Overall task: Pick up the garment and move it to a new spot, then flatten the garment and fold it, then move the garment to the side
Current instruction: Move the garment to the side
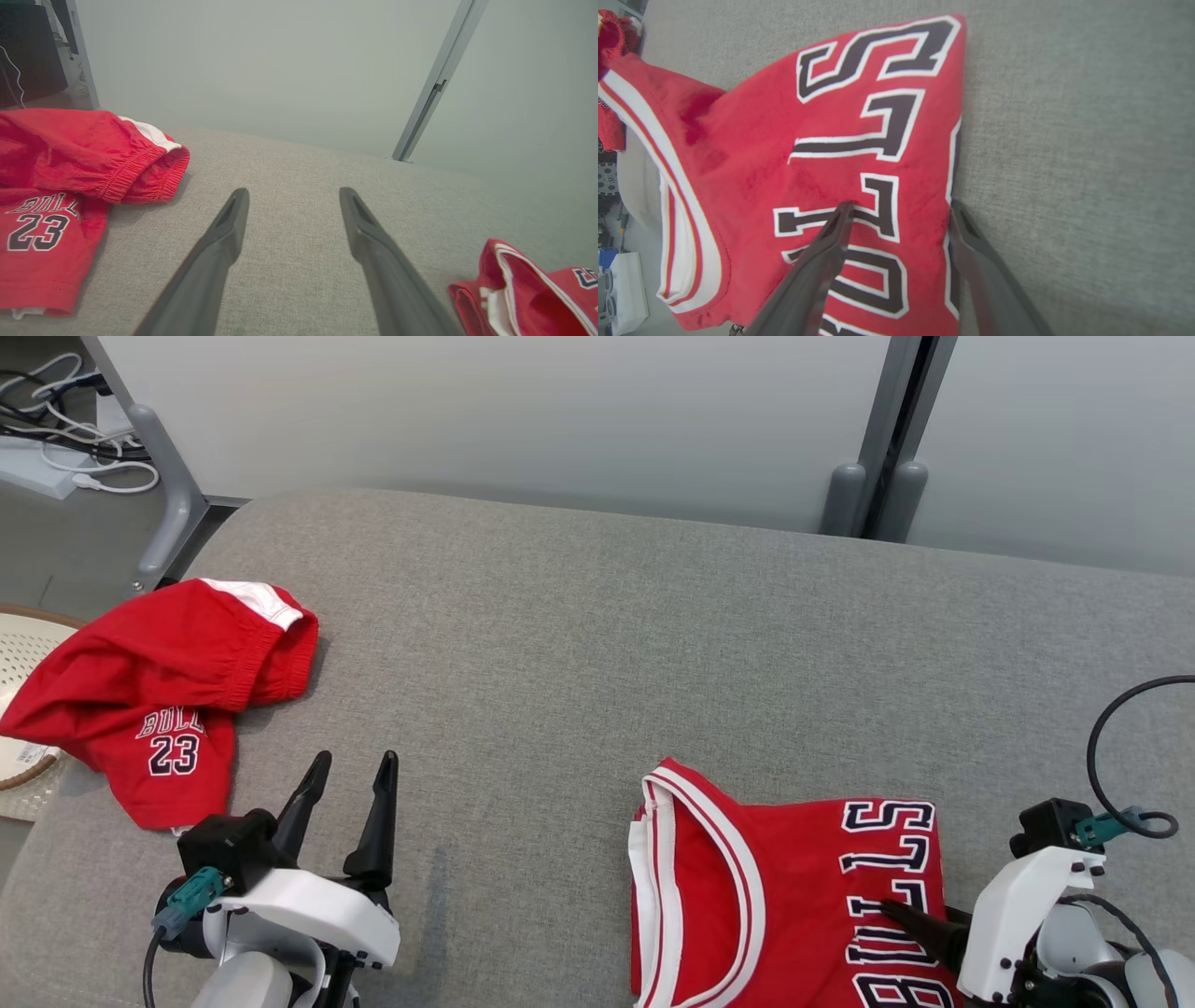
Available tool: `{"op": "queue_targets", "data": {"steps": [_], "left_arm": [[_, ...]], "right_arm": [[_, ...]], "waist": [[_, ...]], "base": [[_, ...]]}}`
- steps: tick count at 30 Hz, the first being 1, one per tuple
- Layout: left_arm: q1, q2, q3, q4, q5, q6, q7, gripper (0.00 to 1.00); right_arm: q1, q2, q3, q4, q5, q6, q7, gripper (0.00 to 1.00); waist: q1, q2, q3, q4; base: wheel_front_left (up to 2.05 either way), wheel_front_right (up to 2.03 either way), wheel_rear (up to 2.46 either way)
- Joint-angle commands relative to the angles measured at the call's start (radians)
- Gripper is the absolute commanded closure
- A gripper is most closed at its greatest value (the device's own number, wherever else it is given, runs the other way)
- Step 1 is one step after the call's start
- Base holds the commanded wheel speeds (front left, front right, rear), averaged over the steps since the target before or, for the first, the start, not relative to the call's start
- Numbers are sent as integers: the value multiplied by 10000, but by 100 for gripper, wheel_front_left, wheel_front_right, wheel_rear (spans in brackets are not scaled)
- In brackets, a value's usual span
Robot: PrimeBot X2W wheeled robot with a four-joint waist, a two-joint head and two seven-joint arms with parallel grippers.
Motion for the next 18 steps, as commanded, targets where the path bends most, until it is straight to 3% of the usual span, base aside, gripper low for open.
{"op": "queue_targets", "data": {"steps": [1,6,7,8,9,10,11,18], "left_arm": [[-128,48,26,21,-12,-30,-28,0],[-125,57,47,45,-20,-27,-42,0],[-127,63,58,50,-23,-18,-43,0],[-129,66,67,50,-21,-7,-46,0],[-133,63,69,42,-20,1,-48,0],[-131,68,73,36,-19,1,-50,0],[-128,76,73,37,-18,-5,-52,0],[-148,86,51,40,4,20,-60,0]], "right_arm": [[60,-18,-95,207,-139,3,142,0],[97,151,-478,486,-438,0,289,0],[102,183,-506,502,-503,0,330,9],[99,235,-532,484,-510,0,364,47],[95,288,-547,460,-521,2,392,65],[95,332,-544,425,-537,2,399,93],[98,368,-544,391,-527,3,401,100],[4,370,-378,-70,-259,5,162,100]], "waist": [[0,0,-12,52],[0,0,-39,85],[0,0,-40,78],[0,0,-42,67],[0,0,-43,53],[0,0,-46,37],[0,0,-49,20],[0,0,-65,-77]], "base": [[0,0,0],[0,0,0],[0,0,0],[0,0,0],[0,0,0],[0,0,0],[0,0,0],[0,0,0]]}}
